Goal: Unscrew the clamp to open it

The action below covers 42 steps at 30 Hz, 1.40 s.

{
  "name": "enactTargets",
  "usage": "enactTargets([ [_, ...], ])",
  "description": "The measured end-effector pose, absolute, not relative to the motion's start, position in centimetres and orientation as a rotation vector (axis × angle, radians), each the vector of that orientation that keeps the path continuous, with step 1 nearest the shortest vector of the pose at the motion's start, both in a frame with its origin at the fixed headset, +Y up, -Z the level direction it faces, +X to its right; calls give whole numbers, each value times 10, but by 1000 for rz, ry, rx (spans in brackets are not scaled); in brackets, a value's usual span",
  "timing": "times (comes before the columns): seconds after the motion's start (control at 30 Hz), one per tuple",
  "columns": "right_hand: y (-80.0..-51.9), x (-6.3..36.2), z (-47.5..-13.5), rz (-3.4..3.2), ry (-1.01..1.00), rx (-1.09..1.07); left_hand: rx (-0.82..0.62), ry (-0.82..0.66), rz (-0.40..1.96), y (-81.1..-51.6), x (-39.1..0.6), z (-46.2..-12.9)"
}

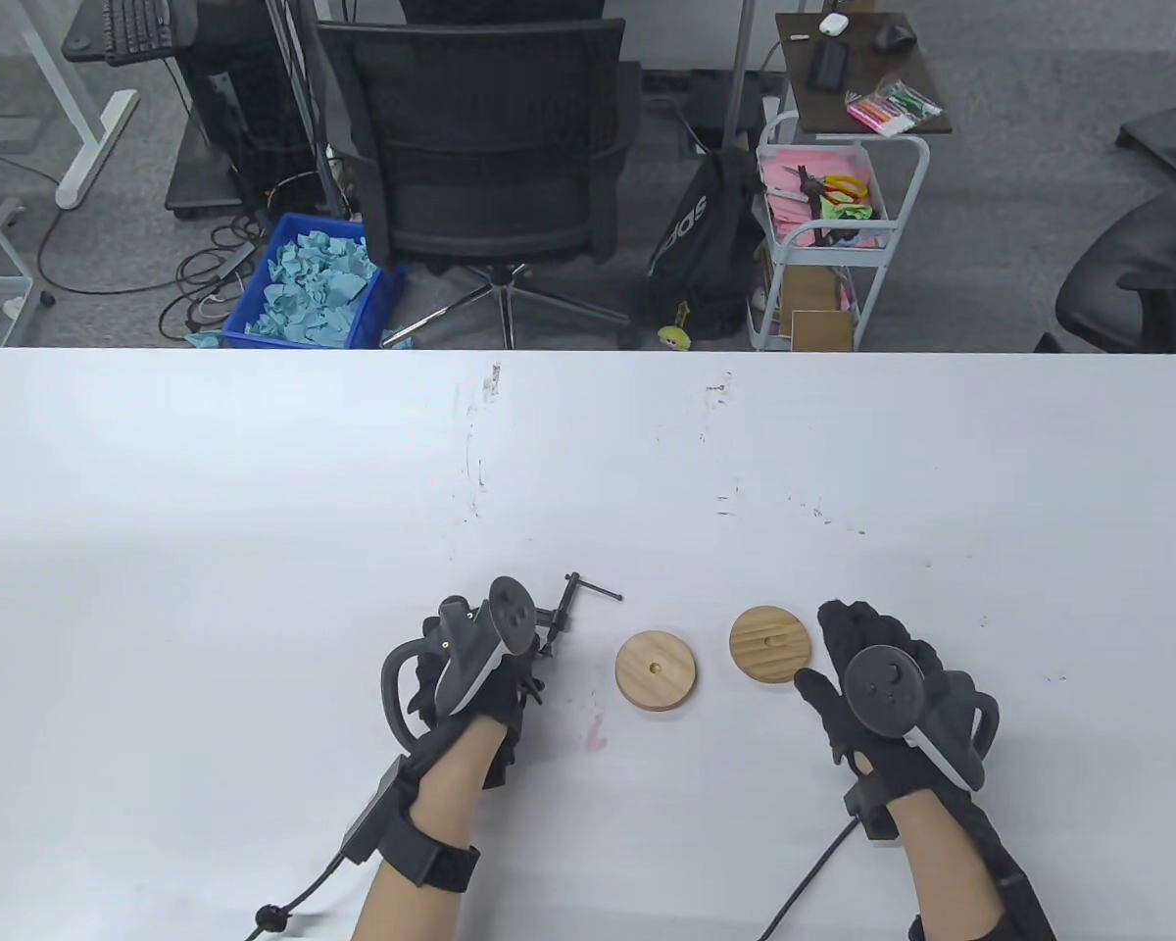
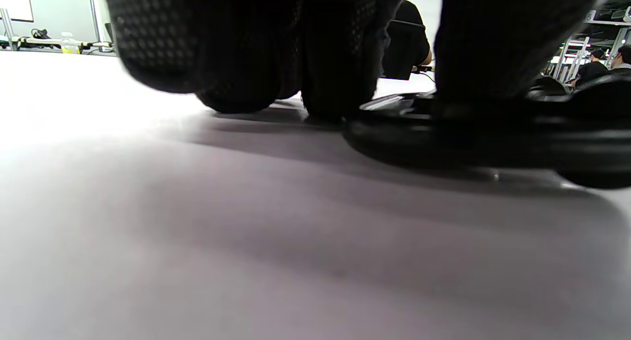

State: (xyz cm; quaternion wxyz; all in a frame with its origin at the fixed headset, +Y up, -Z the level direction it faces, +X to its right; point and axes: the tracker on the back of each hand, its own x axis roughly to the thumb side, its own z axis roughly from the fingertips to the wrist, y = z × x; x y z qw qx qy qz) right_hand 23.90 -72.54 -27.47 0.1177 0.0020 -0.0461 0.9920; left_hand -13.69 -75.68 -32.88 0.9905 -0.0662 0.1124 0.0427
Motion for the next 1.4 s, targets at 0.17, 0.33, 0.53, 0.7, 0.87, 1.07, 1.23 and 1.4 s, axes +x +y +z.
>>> enactTargets([
  [0.17, -724, 240, -274, 2899, -134, 17, -76, 207, 98, -745, -134, -325],
  [0.33, -725, 243, -275, 2898, -108, 6, 57, 40, 82, -720, -120, -310],
  [0.53, -727, 242, -275, 2930, -17, 74, 114, -195, 11, -703, -121, -290],
  [0.7, -727, 241, -275, 2937, -3, 83, 124, -219, -41, -701, -138, -277],
  [0.87, -726, 237, -273, 2937, 12, 132, 124, -226, -33, -715, -155, -262],
  [1.07, -729, 228, -272, 2954, 55, 226, 53, -231, -25, -726, -170, -254],
  [1.23, -729, 224, -271, 2967, 47, 269, 11, -211, -16, -730, -176, -258],
  [1.4, -728, 226, -271, 2954, 42, 265, 0, -210, -30, -730, -176, -259],
])
